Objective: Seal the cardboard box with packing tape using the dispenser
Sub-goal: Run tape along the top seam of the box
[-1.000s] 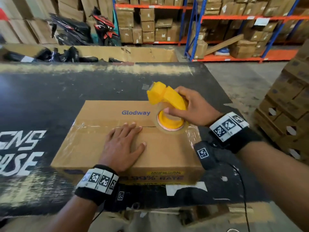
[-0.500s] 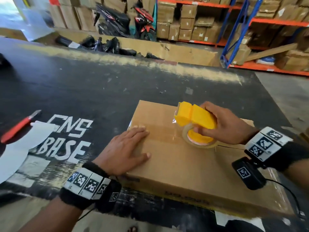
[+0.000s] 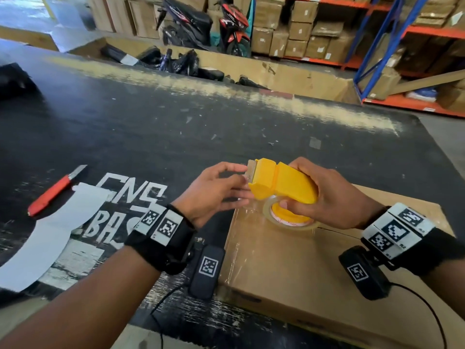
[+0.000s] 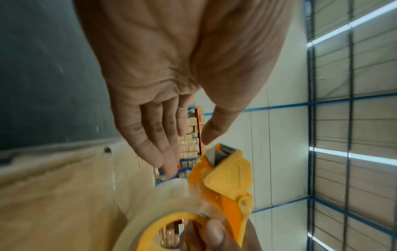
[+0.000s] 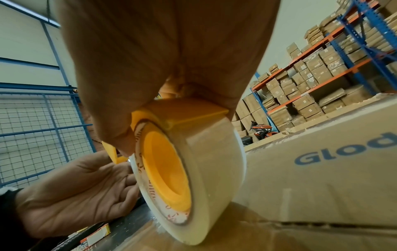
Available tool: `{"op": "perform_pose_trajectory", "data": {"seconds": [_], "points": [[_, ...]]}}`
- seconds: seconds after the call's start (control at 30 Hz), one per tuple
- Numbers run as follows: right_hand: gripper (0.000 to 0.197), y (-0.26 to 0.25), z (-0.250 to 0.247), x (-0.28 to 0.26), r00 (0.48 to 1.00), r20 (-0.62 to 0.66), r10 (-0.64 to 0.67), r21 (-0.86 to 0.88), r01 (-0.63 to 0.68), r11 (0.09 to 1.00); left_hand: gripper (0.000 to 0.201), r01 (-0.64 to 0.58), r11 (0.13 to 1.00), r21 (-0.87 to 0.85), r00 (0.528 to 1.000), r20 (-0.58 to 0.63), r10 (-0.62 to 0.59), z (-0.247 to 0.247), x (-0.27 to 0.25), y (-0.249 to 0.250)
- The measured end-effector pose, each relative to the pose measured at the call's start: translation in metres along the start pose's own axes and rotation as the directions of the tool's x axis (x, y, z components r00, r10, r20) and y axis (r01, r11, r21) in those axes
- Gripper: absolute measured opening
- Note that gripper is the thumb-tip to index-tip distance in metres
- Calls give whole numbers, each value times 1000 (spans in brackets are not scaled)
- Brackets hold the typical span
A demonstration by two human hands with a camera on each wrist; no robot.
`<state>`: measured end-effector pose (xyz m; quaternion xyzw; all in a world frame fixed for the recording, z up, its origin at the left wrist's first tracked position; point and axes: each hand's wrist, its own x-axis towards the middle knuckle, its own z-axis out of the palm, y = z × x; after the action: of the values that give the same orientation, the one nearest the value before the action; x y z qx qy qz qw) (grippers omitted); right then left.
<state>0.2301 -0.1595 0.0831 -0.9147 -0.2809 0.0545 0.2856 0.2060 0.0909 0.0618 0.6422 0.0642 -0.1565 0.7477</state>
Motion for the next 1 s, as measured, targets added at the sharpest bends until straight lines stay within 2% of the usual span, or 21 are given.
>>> {"op": "perform_pose_trajectory", "data": {"seconds": [0.1,0.3,0.4,0.57,0.7,0.77,0.8,0.9,1.0], "points": [[52,-4,0,1,1000,6,18,3,-18,1000,35,17,998,-62,1000,24,-16,-1,8,-1],[59,-11,0,1,999,18,35,-19,-35,999,25,101,967,-233,995,31,-97,-15,16,6],[65,-13,0,3,998,42,39,-24,-38,999,28,87,971,-222,994,78,-71,-20,18,5],[57,-12,1,5,998,51,39,-35,-37,999,29,88,980,-180,992,101,-70,-21,19,-1],[60,-12,1,1,998,42,55,-20,-54,998,27,122,961,-249,991,77,-106,-20,22,-1],[62,-10,1,0,998,35,53,-16,-53,998,26,130,958,-256,989,104,-107,-20,22,-2],[63,-9,2,0,998,33,49,-13,-49,999,29,120,962,-245,988,123,-92,-20,22,-3],[70,-9,2,-1,999,33,13,2,-13,1000,55,83,975,-205,989,135,-56,-21,21,-5],[81,-13,0,-3,998,35,-58,19,57,998,64,55,984,-170,993,108,-37,-24,23,-6]]}}
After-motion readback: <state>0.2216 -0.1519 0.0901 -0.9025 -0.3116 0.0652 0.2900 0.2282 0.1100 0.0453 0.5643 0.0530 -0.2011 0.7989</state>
